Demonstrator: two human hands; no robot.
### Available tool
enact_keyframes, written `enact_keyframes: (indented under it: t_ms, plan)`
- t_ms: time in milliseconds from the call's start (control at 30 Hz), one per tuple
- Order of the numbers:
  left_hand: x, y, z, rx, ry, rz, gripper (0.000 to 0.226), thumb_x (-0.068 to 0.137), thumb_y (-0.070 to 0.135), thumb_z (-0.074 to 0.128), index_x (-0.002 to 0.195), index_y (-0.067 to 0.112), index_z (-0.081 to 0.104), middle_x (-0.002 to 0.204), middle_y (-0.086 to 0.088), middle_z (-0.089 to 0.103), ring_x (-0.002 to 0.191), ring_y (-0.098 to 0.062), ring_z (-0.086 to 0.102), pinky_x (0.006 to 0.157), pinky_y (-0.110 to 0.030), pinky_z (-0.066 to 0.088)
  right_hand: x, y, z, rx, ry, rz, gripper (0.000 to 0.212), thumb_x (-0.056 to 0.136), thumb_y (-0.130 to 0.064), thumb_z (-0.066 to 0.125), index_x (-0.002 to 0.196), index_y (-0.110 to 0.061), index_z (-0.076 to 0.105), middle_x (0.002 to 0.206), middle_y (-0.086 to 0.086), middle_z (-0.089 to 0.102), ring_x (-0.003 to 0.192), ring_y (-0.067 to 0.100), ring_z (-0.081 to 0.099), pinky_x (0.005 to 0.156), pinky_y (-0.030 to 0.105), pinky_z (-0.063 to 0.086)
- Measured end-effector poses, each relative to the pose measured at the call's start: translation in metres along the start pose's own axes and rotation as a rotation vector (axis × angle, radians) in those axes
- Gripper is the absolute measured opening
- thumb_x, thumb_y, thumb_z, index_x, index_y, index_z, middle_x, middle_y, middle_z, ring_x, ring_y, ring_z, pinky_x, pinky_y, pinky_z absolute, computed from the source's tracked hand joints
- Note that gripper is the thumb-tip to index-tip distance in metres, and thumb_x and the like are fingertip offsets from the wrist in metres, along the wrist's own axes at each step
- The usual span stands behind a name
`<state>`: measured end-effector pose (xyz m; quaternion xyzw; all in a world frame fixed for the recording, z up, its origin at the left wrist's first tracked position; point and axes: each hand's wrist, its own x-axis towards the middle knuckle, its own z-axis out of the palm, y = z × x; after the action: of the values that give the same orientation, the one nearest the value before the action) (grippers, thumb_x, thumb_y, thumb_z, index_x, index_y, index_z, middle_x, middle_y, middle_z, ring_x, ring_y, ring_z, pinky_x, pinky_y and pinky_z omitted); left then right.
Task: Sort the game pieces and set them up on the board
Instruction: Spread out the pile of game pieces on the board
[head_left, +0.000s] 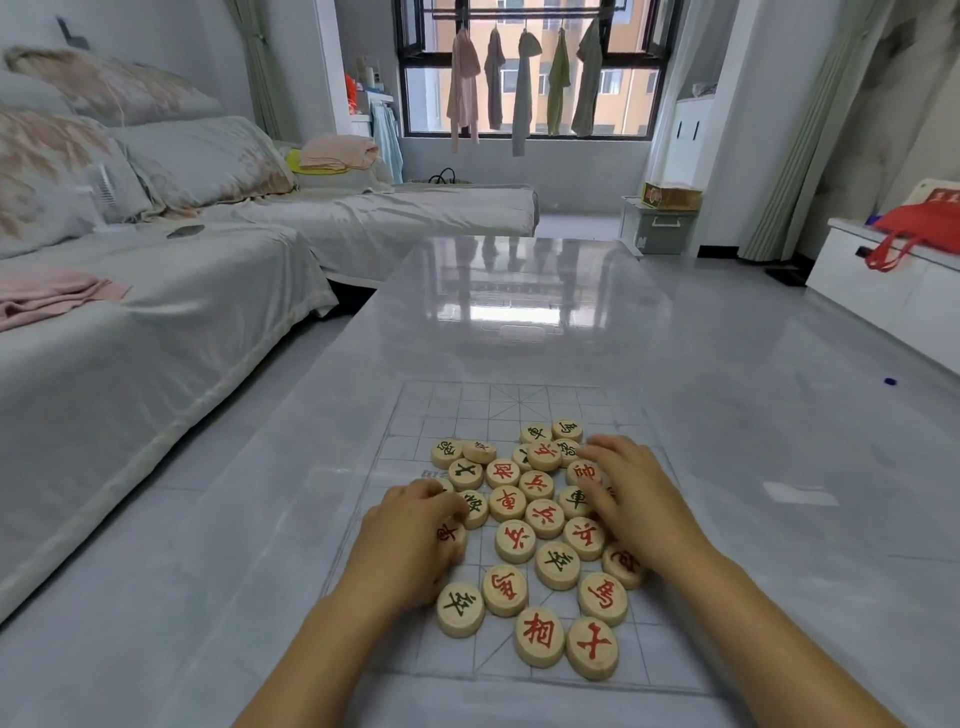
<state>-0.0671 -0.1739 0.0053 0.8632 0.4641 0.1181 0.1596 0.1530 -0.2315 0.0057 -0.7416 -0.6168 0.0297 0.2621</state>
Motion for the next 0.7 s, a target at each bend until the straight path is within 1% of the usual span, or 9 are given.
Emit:
enact_keyframes:
  t_ms: [100, 167, 267, 367, 433, 500, 567, 633, 700]
  plan:
    - [0.000, -0.004, -0.003, -0.049, -0.012, -0.027, 0.035, 0.086, 0.024, 0.058, 0.120, 0.024, 0.051, 0.137, 0.006, 0.041, 0.121, -0.016, 0.041, 0.097, -0.029, 0.040, 0.033, -0.014, 0.017, -0.030, -0.069, -0.071, 0.039, 0.096, -0.027, 0.042, 0.134, -0.024, 0.046, 0.146, -0.002, 0.038, 0.132, 0.019, 0.032, 0.107, 0.033, 0.032]
    - [-0.002, -0.008, -0.005, -0.080, -0.024, -0.035, 0.031, 0.086, 0.025, 0.059, 0.116, 0.023, 0.052, 0.135, 0.008, 0.042, 0.118, -0.014, 0.044, 0.093, -0.029, 0.043, 0.044, -0.018, 0.027, -0.098, -0.132, -0.100, 0.034, 0.096, -0.027, 0.041, 0.128, -0.024, 0.053, 0.141, -0.002, 0.045, 0.128, 0.021, 0.037, 0.102, 0.035, 0.038]
    - [-0.004, -0.012, -0.007, -0.100, -0.035, -0.031, 0.025, 0.087, 0.028, 0.058, 0.112, 0.024, 0.054, 0.133, 0.010, 0.042, 0.113, -0.011, 0.047, 0.088, -0.027, 0.045, 0.035, -0.014, 0.029, -0.102, -0.057, -0.075, 0.030, 0.096, -0.028, 0.043, 0.118, -0.023, 0.062, 0.127, -0.004, 0.057, 0.118, 0.018, 0.044, 0.091, 0.033, 0.043]
    - [-0.002, -0.011, -0.009, -0.092, -0.050, -0.032, 0.024, 0.087, 0.031, 0.058, 0.109, 0.023, 0.056, 0.131, 0.010, 0.044, 0.112, -0.012, 0.048, 0.087, -0.027, 0.045, 0.012, -0.003, 0.027, -0.078, 0.032, -0.061, 0.027, 0.094, -0.023, 0.049, 0.115, -0.023, 0.065, 0.121, -0.004, 0.062, 0.110, 0.020, 0.050, 0.084, 0.028, 0.042]
    - [0.000, -0.008, -0.010, -0.089, -0.056, -0.032, 0.025, 0.086, 0.033, 0.058, 0.109, 0.022, 0.056, 0.129, 0.009, 0.045, 0.111, -0.014, 0.048, 0.086, -0.029, 0.045, 0.002, 0.001, 0.025, -0.048, 0.044, -0.052, 0.025, 0.092, -0.019, 0.051, 0.111, -0.019, 0.067, 0.115, -0.002, 0.066, 0.109, 0.022, 0.053, 0.081, 0.026, 0.041]
    - [0.000, -0.009, -0.010, -0.107, -0.046, -0.036, 0.025, 0.088, 0.031, 0.055, 0.112, 0.021, 0.054, 0.129, 0.008, 0.045, 0.112, -0.014, 0.048, 0.088, -0.030, 0.045, 0.005, -0.003, 0.024, -0.052, 0.013, -0.036, 0.023, 0.093, -0.019, 0.048, 0.106, -0.016, 0.066, 0.107, 0.001, 0.067, 0.107, 0.023, 0.055, 0.079, 0.031, 0.043]
    - [0.001, -0.011, -0.012, -0.123, -0.011, -0.048, 0.027, 0.092, 0.027, 0.049, 0.118, 0.021, 0.051, 0.132, 0.006, 0.044, 0.114, -0.015, 0.047, 0.090, -0.030, 0.045, 0.017, -0.013, 0.023, -0.095, -0.016, -0.030, 0.029, 0.095, -0.023, 0.043, 0.118, -0.016, 0.059, 0.123, 0.002, 0.061, 0.117, 0.023, 0.050, 0.090, 0.034, 0.041]
    - [0.001, -0.015, -0.012, -0.101, 0.032, -0.062, 0.031, 0.094, 0.025, 0.044, 0.124, 0.020, 0.048, 0.135, 0.006, 0.043, 0.118, -0.015, 0.046, 0.092, -0.029, 0.044, 0.032, -0.030, 0.027, -0.111, -0.085, -0.071, 0.040, 0.097, -0.028, 0.036, 0.135, -0.019, 0.045, 0.144, -0.002, 0.043, 0.133, 0.018, 0.037, 0.108, 0.033, 0.030]
    - [0.002, -0.017, -0.009, -0.082, 0.020, -0.060, 0.031, 0.095, 0.023, 0.041, 0.125, 0.020, 0.048, 0.135, 0.004, 0.044, 0.118, -0.016, 0.046, 0.094, -0.032, 0.044, 0.043, -0.051, 0.036, -0.111, -0.223, -0.160, 0.040, 0.098, -0.030, 0.032, 0.135, -0.018, 0.042, 0.144, -0.003, 0.041, 0.135, 0.019, 0.035, 0.107, 0.032, 0.028]
